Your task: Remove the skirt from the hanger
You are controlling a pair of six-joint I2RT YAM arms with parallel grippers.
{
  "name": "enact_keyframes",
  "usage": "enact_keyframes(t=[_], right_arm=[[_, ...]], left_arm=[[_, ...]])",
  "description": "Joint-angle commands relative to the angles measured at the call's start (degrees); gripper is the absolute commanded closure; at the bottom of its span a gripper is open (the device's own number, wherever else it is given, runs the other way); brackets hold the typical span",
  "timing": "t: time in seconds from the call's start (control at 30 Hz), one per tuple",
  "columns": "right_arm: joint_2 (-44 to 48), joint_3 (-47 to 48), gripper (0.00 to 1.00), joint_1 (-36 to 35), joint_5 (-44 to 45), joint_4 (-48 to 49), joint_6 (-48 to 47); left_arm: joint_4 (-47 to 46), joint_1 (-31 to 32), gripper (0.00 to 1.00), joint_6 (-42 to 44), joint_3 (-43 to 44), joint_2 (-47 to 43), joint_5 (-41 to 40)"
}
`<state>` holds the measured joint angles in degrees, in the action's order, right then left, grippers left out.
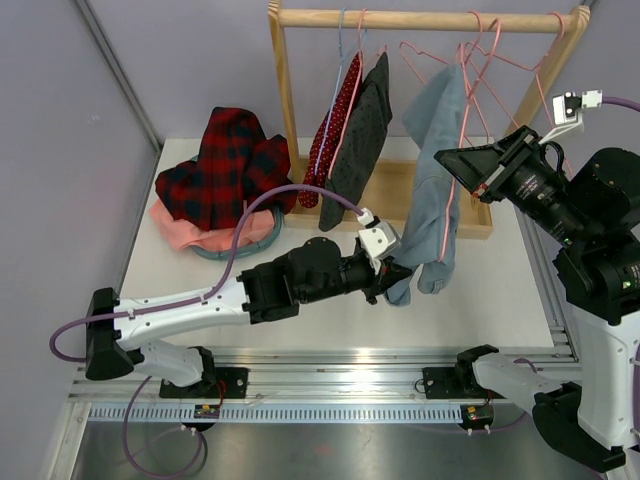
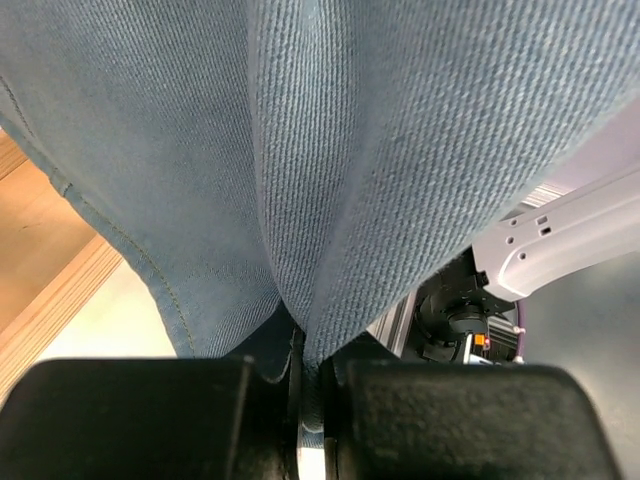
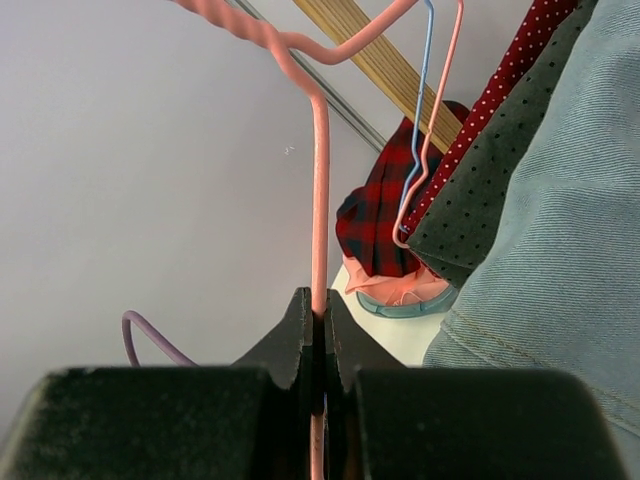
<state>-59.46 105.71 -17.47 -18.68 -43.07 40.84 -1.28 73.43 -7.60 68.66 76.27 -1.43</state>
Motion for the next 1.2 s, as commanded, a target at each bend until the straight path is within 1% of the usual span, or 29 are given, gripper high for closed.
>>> enact_keyframes(t=[0.0, 0.1, 0.13, 0.17, 0.23, 0.27, 0.33, 0.37, 0.4, 0.43, 0.47, 0.5, 0.57, 0.7, 0.73, 0.8, 0.83, 0.87, 0.9, 0.97, 1.0, 1.07, 1.17], right_arm=[[0.9, 1.3, 1.0, -0.3, 0.7, 7.8, -0.9], [-2.0, 4.9, 1.0, -0.3, 2.2, 7.0, -2.6], [-3.0, 8.2, 1.0, -0.4, 2.3, 5.8, -3.7], [-4.2, 9.9, 1.0, -0.4, 2.8, 5.1, -4.4], [-7.2, 13.0, 1.0, -0.2, 3.7, 3.6, -5.8], [-8.2, 15.7, 1.0, -0.4, 4.7, 3.4, -6.3], [-11.1, 18.4, 1.0, -0.4, 5.7, 2.9, -7.9], [-12.2, 21.4, 1.0, -0.3, 6.7, 2.6, -8.5], [-14.7, 23.1, 1.0, -0.3, 7.2, 2.0, -9.3], [-16.0, 24.9, 1.0, -0.4, 7.4, 1.0, -9.5], [-17.2, 27.9, 1.0, -0.3, 7.7, 0.5, -9.8], [-19.1, 28.8, 1.0, -0.3, 7.6, 0.3, -9.9], [-19.9, 29.3, 1.0, -0.4, 7.9, 1.0, -9.9], [-21.7, 27.3, 1.0, -0.3, 9.4, 3.4, -10.1], [-22.3, 27.4, 1.0, -0.2, 10.1, 3.9, -10.2], [-24.4, 28.0, 1.0, 0.3, 10.2, 4.5, -9.9], [-25.2, 29.5, 1.0, 0.8, 9.8, 4.7, -9.6], [-26.1, 30.8, 1.0, 1.4, 9.0, 4.6, -8.8], [-28.2, 32.2, 1.0, 3.5, 7.8, 4.4, -7.0], [-30.4, 36.3, 1.0, 6.3, 3.0, 4.3, -4.6], [-31.8, 36.8, 1.0, 9.4, 1.3, 4.7, -1.6], [-32.3, 35.8, 1.0, 11.8, -3.2, 7.6, 1.2], [-33.0, 32.8, 1.0, 14.0, -5.9, 11.4, 4.2]], left_arm=[[-3.6, 0.2, 1.0, -1.0, -0.7, -2.3, 0.2], [-4.0, 0.7, 1.0, -3.1, -5.5, -3.3, 0.7], [-4.8, 1.0, 1.0, -4.8, -7.6, -3.5, 0.7], [-5.2, 1.4, 1.0, -5.7, -11.5, -3.7, 0.9], [-7.2, 3.6, 1.0, -7.9, -16.1, -4.6, 0.4], [-7.8, 6.1, 1.0, -10.0, -20.4, -5.0, -0.9], [-8.1, 9.3, 1.0, -11.7, -23.6, -6.2, -3.5], [-7.7, 11.0, 1.0, -13.4, -25.2, -6.5, -6.4], [-7.0, 14.6, 1.0, -14.3, -27.2, -6.8, -8.2], [-5.1, 16.3, 1.0, -15.2, -28.1, -7.4, -9.8], [-3.9, 19.7, 1.0, -17.1, -28.8, -7.8, -12.6], [-2.8, 21.1, 1.0, -18.1, -29.5, -8.2, -13.8], [0.3, 25.0, 1.0, -20.4, -29.9, -9.5, -16.6], [4.8, 29.2, 1.0, -23.2, -29.3, -10.6, -18.3], [6.8, 30.1, 1.0, -24.2, -28.6, -10.6, -18.7], [8.0, 32.9, 1.0, -25.4, -28.3, -10.4, -19.1], [9.3, 33.8, 1.0, -27.1, -28.2, -10.2, -19.6], [9.8, 35.4, 1.0, -28.0, -28.5, -9.7, -20.8], [10.2, 35.9, 1.0, -29.0, -28.9, -8.9, -21.0], [11.2, 37.6, 1.0, -31.8, -29.5, -7.7, -22.1], [11.4, 38.1, 1.0, -32.3, -29.5, -6.5, -22.3], [12.4, 39.2, 1.0, -33.2, -28.2, -5.5, -23.5], [13.2, 40.0, 1.0, -32.5, -26.1, -4.0, -23.8]])
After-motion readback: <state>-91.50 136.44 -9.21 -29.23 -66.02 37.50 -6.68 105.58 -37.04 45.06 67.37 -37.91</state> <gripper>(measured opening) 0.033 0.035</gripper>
